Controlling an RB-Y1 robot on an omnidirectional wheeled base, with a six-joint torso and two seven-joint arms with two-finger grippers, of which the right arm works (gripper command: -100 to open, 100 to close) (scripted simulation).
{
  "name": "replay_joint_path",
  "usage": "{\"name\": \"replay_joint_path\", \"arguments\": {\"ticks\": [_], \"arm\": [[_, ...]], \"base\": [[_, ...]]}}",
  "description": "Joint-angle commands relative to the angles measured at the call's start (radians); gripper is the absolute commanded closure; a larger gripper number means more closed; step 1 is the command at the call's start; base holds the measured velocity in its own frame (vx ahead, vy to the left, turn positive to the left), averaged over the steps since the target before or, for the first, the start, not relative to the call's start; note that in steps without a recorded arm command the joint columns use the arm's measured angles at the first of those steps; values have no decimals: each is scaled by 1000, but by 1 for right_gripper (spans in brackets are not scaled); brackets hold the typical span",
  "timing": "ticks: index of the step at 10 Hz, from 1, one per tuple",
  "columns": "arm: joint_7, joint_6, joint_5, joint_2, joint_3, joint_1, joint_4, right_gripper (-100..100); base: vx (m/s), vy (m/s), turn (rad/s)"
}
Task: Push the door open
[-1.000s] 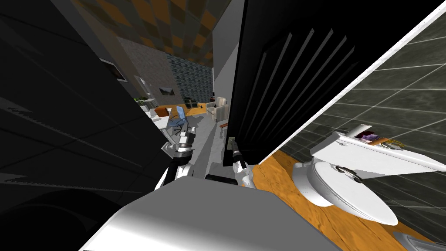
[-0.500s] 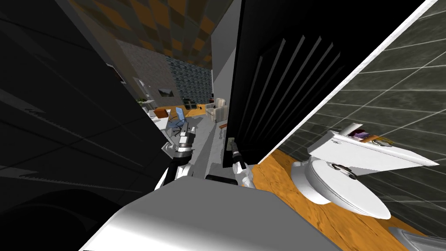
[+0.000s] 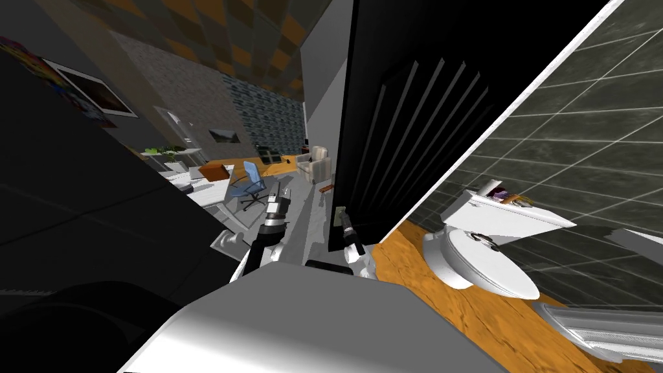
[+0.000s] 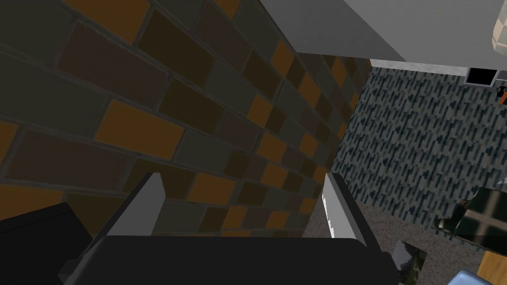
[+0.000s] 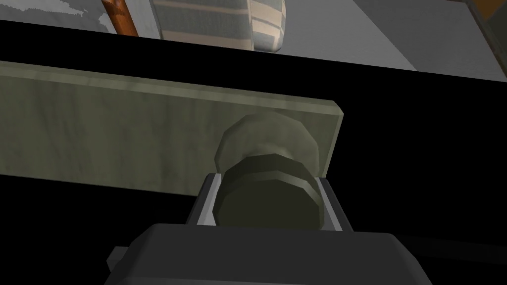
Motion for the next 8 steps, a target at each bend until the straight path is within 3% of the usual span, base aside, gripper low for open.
{"name": "replay_joint_path", "arguments": {"ticks": [1,5,8], "arm": [[23,1,-21,-11,15,13,-16,100],[72,5,-64,-6,78,47,-50,100],[117,9,-103,13,134,78,-80,100]], "base": [[159,58,-259],[134,80,-235],[165,106,-327]]}}
